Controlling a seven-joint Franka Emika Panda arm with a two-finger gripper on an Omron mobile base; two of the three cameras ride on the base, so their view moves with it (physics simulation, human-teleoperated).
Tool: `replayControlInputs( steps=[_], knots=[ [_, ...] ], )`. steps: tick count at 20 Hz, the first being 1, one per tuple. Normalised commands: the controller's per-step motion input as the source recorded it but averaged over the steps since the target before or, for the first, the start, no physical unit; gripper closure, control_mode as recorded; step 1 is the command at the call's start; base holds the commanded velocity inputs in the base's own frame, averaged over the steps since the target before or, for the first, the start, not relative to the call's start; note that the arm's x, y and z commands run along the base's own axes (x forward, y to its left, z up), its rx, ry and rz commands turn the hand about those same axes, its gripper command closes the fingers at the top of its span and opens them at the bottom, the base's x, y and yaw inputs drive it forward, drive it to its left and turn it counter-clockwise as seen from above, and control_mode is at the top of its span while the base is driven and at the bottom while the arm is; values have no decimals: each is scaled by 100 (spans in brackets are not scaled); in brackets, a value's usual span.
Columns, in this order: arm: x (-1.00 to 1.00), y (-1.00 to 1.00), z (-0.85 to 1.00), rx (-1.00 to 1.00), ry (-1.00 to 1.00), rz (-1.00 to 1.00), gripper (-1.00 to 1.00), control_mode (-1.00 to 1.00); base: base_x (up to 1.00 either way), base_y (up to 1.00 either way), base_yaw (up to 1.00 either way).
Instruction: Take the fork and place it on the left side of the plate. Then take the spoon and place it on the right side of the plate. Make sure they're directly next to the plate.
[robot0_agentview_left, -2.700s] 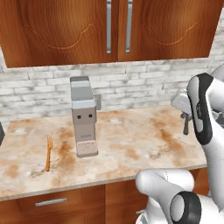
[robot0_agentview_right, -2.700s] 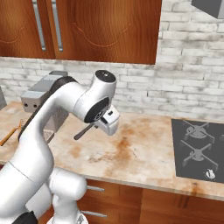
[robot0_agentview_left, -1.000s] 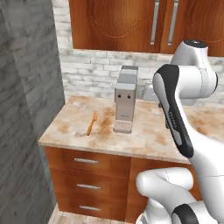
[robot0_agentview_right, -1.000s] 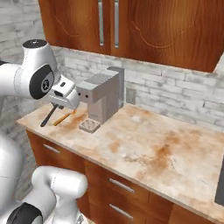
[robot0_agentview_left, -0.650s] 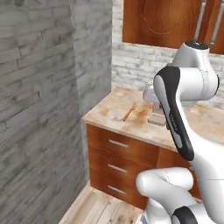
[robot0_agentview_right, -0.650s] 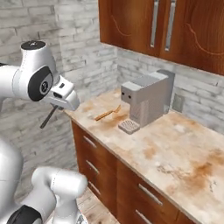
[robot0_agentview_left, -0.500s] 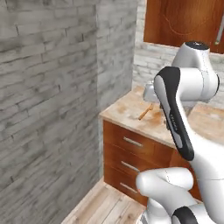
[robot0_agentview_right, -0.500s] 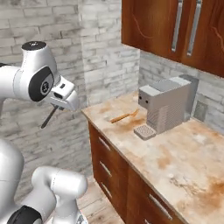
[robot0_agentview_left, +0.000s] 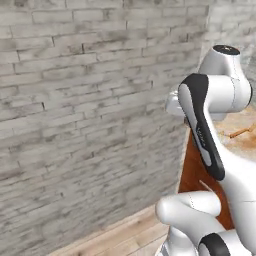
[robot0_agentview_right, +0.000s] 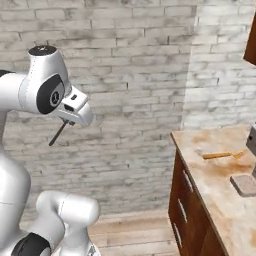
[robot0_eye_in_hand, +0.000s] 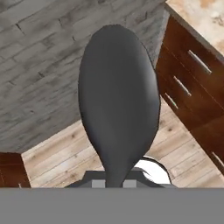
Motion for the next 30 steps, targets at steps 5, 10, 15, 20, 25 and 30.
replayControlInputs(
  steps=[5,10,15,20,25,30],
  knots=[
    [0,0,0,0,0,0,100,100,-67,81,67],
    [0,0,0,0,0,0,100,100,-23,42,55],
    [0,0,0,0,0,0,100,100,-57,-13,47],
    [0,0,0,0,0,0,100,100,-99,-1,39],
    [0,0,0,0,0,0,100,100,-100,0,31],
    [0,0,0,0,0,0,100,100,-100,0,29]
  ],
)
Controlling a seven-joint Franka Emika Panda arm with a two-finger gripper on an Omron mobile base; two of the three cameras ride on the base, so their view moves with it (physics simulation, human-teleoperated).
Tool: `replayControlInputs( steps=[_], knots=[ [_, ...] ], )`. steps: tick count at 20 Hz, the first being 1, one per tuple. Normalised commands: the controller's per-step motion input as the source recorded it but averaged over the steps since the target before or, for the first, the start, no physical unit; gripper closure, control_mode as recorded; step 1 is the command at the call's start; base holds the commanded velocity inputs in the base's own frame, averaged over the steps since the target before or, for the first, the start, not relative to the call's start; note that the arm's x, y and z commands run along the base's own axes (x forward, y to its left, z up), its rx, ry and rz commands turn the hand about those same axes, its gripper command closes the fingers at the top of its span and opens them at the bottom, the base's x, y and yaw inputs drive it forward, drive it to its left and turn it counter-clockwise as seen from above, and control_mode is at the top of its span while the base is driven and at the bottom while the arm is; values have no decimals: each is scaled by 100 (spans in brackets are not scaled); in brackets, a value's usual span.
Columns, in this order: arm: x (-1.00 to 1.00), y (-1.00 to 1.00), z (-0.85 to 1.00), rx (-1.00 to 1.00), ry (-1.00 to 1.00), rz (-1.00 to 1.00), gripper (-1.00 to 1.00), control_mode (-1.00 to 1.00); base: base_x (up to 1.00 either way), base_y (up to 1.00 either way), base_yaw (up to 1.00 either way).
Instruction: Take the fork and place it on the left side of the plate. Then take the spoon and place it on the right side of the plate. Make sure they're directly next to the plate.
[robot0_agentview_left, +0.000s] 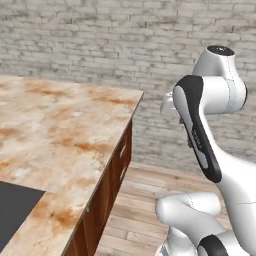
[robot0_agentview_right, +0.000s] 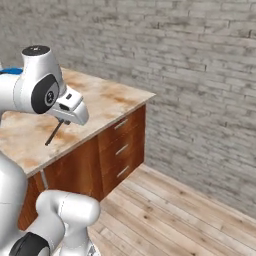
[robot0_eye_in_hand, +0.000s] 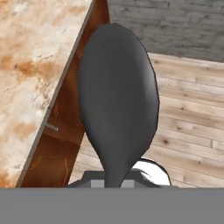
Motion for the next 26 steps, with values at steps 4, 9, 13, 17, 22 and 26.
replayControlInputs(
  steps=[4,9,13,17,22,26],
  knots=[
    [0,0,0,0,0,0,100,100,-100,0,26],
    [0,0,0,0,0,0,100,100,-100,0,24],
    [0,0,0,0,0,0,100,100,-100,7,19],
    [0,0,0,0,0,0,100,100,-100,28,16],
    [0,0,0,0,0,0,100,100,-95,48,12],
    [0,0,0,0,0,0,100,100,-91,57,7]
  ],
)
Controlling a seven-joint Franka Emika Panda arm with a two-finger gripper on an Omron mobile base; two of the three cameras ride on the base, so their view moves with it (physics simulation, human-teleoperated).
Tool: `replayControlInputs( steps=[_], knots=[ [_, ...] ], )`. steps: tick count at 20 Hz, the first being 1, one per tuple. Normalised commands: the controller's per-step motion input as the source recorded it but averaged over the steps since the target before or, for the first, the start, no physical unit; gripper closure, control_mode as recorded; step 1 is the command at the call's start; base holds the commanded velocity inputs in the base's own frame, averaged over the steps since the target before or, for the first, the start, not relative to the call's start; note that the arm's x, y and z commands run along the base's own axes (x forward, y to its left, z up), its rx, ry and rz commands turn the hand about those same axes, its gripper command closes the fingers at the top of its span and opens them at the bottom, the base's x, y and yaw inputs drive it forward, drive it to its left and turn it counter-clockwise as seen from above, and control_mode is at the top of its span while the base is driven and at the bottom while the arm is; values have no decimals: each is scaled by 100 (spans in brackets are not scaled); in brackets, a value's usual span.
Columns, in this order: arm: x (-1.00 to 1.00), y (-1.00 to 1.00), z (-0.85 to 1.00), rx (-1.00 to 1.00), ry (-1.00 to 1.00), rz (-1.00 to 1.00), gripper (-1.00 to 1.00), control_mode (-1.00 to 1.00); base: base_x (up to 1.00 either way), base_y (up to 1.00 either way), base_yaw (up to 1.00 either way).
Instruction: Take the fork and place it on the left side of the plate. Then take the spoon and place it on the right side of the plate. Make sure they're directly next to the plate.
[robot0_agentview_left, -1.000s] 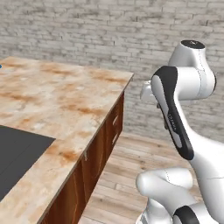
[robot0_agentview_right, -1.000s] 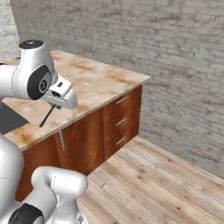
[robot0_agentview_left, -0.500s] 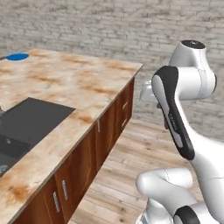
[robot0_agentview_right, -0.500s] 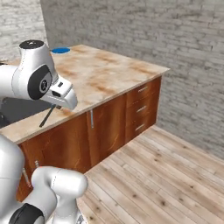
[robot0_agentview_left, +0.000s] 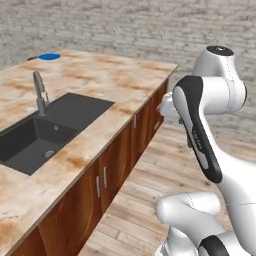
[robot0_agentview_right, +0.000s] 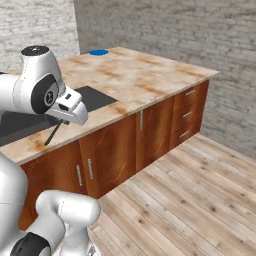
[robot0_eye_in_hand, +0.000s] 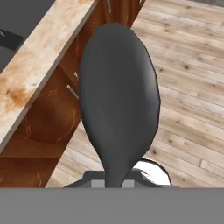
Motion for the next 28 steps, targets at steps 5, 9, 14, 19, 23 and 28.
replayControlInputs(
  steps=[5,9,14,19,23,28],
  knots=[
    [0,0,0,0,0,0,100,100,-93,61,4],
    [0,0,0,0,0,0,100,100,-96,63,1],
    [0,0,0,0,0,0,100,100,-100,65,0],
    [0,0,0,0,0,0,100,100,-100,71,0],
    [0,0,0,0,0,0,100,100,-100,77,0],
    [0,0,0,0,0,0,100,100,-100,88,0]
  ],
)
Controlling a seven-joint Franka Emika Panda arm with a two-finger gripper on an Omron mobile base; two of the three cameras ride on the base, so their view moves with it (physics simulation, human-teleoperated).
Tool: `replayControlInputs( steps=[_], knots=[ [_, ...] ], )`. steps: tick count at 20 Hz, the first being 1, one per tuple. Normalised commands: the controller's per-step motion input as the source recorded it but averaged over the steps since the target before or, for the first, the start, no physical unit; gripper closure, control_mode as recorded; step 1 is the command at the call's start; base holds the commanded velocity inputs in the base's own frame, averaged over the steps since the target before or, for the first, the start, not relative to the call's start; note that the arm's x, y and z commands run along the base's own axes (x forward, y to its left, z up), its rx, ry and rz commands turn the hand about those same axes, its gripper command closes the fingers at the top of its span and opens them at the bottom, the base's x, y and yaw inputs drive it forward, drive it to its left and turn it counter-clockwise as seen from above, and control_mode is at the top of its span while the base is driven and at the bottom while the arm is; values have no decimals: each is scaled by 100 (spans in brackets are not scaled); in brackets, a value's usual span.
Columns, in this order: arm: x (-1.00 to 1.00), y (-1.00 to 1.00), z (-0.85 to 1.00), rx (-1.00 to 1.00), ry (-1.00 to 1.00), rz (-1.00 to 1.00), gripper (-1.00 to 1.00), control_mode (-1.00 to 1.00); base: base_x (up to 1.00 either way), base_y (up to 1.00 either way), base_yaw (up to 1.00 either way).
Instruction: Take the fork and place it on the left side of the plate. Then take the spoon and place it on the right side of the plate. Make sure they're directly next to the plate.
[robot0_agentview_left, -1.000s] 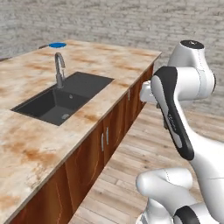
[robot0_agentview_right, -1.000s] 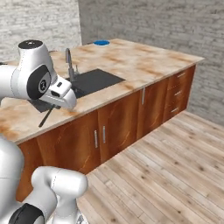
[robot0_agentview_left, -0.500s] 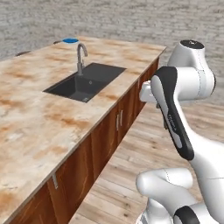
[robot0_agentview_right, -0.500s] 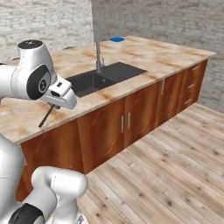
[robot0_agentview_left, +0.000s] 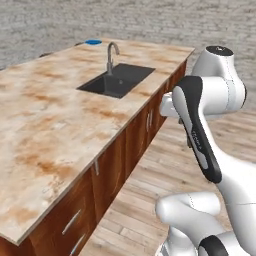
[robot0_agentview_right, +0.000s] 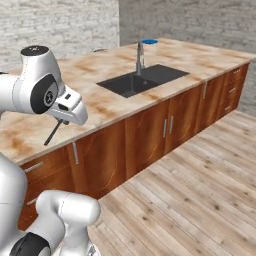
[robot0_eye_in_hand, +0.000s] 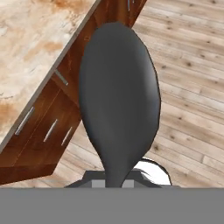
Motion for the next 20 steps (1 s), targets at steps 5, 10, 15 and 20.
replayControlInputs(
  steps=[5,10,15,20],
  knots=[
    [0,0,0,0,0,0,100,100,-100,97,0],
    [0,0,0,0,0,0,100,100,-100,99,0],
    [0,0,0,0,0,0,100,100,-89,100,-4],
    [0,0,0,0,0,0,100,100,-47,100,-19]
  ],
)
